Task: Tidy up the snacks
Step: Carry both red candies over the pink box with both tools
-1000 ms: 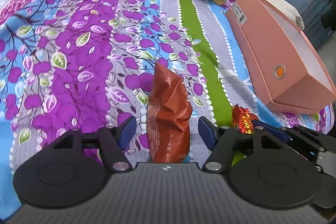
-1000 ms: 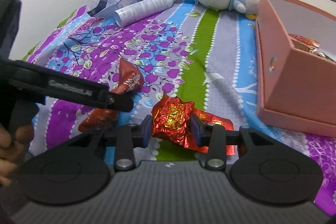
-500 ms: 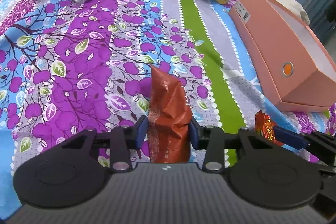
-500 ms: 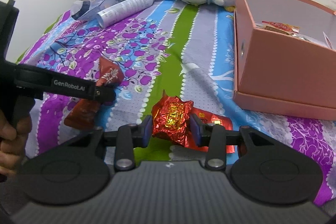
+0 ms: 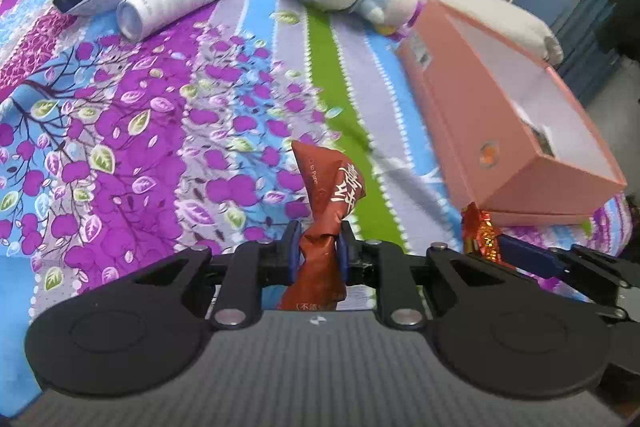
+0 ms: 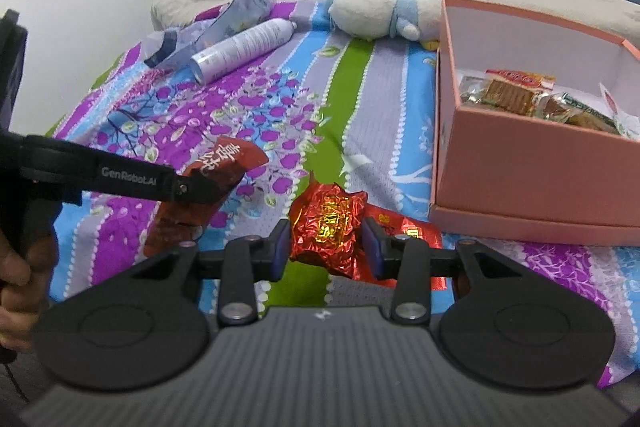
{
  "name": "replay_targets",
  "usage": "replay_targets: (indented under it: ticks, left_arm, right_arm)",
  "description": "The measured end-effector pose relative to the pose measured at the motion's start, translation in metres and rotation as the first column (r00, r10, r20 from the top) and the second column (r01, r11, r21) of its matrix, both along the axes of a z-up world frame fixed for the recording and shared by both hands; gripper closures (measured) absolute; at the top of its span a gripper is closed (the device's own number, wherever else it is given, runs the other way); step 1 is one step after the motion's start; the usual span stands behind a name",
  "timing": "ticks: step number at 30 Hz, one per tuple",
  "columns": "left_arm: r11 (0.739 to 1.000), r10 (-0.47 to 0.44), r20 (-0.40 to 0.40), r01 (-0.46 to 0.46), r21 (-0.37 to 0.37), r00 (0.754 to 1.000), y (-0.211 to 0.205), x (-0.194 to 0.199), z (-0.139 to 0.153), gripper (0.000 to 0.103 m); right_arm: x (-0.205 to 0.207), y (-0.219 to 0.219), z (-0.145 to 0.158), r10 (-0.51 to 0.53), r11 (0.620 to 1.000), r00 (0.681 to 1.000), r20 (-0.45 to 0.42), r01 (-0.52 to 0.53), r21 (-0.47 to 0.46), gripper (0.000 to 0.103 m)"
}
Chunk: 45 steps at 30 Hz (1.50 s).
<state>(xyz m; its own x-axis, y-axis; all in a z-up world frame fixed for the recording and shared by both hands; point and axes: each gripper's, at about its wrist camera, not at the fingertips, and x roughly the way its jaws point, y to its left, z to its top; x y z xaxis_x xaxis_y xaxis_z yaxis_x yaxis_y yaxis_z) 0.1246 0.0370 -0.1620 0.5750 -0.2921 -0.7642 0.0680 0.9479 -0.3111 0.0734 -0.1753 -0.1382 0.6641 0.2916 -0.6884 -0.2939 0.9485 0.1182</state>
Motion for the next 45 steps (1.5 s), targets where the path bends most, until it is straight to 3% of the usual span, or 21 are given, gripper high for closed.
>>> replay_targets:
  ticks: [9, 17, 32, 39, 45]
  left_arm:
    - [1.0, -0.021, 0.078, 0.023, -0.022, 0.997, -0.013, -0.016, 0.041, 0.081]
    - [0.992, -0.104, 0.144, 0.113, -0.056, 0.984, -0.037, -0.026, 0.073, 0.081]
    - [0.947, -0.278, 0.146, 0.296, -0.124, 0.95, -0.106, -0.021, 0.082, 0.081]
    - [0.924, -0.338, 0.207, 0.366, -0.114, 0.918, -0.14, 0.0, 0.096, 0.081]
    - [0.925, -0.317, 0.3, 0.364, -0.113, 0.9, -0.165, 0.038, 0.125, 0.081]
  right_arm:
    - [-0.011, -0.012, 0.03, -0.039, 0.999, 0.999, 0.033, 0.039, 0.003, 0.062]
    - [-0.022, -0.025, 0.057, -0.076, 0.997, 0.993, 0.088, 0.075, 0.012, 0.062]
    - [-0.049, -0.081, 0.075, -0.242, 0.97, 0.96, 0.145, 0.244, 0.004, 0.062]
    - [-0.044, -0.103, 0.086, -0.277, 0.959, 0.939, 0.204, 0.283, -0.001, 0.062]
    - [-0.016, -0.127, 0.097, -0.321, 0.945, 0.901, 0.291, 0.326, 0.033, 0.062]
